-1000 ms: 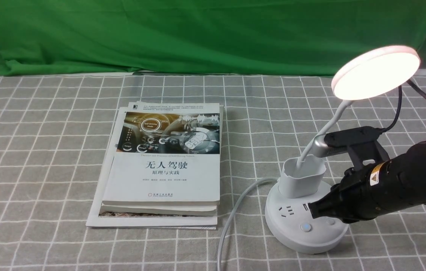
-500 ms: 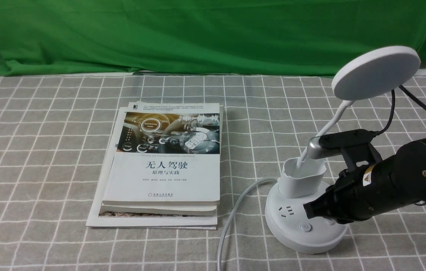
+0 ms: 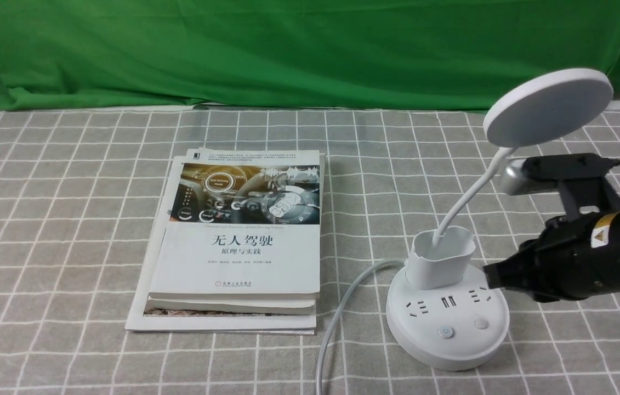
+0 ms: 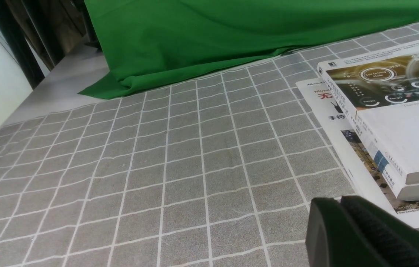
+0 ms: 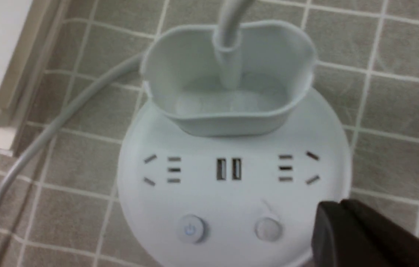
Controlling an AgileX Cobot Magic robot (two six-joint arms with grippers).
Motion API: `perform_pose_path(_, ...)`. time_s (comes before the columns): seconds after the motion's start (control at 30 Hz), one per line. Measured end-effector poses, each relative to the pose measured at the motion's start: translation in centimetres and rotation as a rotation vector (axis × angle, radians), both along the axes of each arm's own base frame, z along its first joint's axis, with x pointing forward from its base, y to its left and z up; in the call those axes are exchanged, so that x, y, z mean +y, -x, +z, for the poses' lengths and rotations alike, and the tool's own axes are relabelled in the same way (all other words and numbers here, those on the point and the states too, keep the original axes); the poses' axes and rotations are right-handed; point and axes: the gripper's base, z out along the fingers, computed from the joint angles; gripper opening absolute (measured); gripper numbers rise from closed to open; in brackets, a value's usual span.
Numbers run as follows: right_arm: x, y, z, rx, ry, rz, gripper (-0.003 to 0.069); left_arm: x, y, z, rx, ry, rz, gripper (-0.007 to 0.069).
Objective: Turn off the desk lamp on the grey coffee tablecloth by hand.
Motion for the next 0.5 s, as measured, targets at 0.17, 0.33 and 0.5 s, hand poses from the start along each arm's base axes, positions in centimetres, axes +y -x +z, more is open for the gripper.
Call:
perform_pose_path(0.17,-2.7,1.9,0.8,-0.009,-0.006,-0.078,0.0033,0.0,0.0,0.0,0.0,0.0,0.0,0.002)
perform_pose_path(0.33,-3.8,5.3,2.5,-0.231,-0.043,-0.056,0.0033,0.0,0.0,0.0,0.0,0.0,0.0,0.002)
perform_pose_path(0.5,-5.0,10.3,5.5,-0.619,-0.107,-0.007,0.0033,0.0,0.0,0.0,0.0,0.0,0.0,0.002)
